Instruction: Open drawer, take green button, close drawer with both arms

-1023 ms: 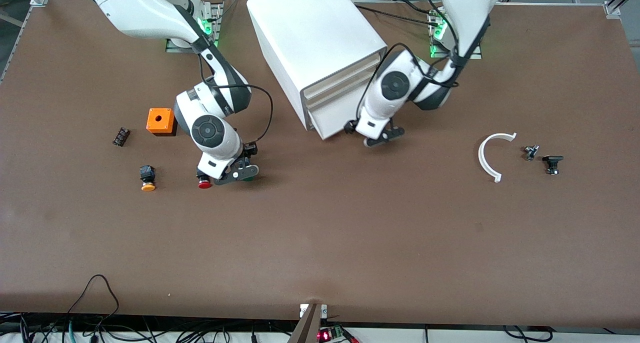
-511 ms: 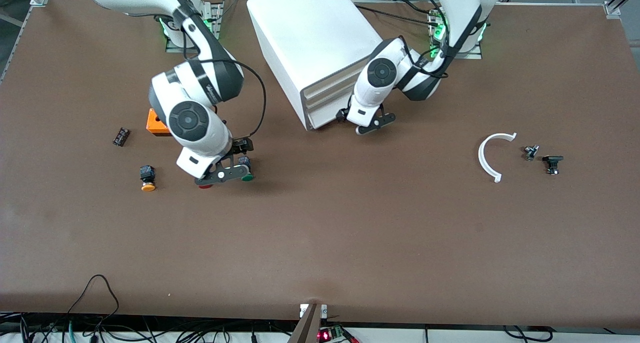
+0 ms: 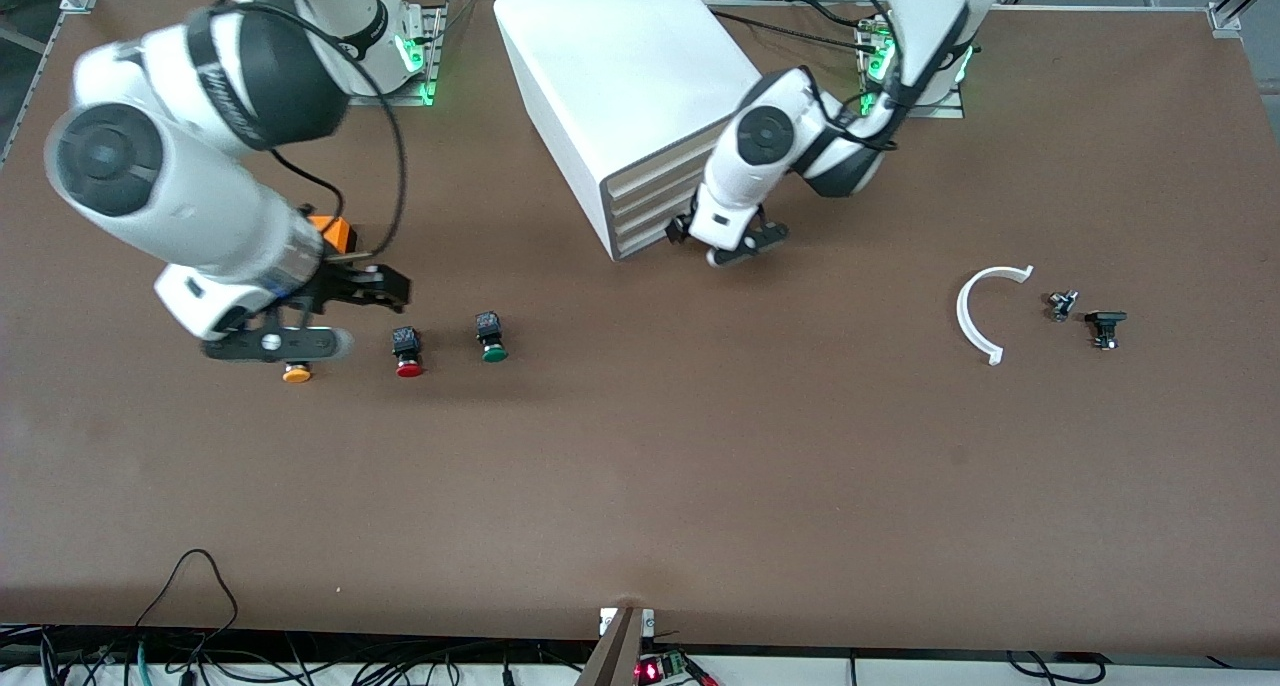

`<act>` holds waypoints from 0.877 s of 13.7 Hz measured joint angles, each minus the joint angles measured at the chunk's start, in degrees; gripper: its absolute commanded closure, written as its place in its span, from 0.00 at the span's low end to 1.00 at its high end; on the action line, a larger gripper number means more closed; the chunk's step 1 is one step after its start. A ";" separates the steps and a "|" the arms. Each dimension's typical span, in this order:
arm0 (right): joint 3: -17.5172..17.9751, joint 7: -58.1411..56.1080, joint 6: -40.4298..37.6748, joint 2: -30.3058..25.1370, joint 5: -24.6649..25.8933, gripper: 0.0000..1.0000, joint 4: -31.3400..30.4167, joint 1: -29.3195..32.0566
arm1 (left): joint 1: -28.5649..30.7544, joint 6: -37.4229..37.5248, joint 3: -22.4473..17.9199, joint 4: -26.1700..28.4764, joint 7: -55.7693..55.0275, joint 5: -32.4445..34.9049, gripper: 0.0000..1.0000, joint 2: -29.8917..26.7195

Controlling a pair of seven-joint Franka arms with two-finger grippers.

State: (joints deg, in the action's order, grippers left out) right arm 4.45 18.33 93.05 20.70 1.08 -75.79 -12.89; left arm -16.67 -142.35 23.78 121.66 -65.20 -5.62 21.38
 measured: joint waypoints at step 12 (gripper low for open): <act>-9.74 -11.87 -3.03 -11.22 0.06 0.00 -9.88 9.27 | 21.35 48.01 -11.52 -24.76 43.36 1.52 0.00 -23.48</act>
State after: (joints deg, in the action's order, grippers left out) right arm -5.28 6.46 90.02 9.48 1.14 -85.66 -3.62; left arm 4.68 -94.34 12.26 96.90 -21.84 -4.11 -2.09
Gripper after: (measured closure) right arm 0.000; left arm 0.000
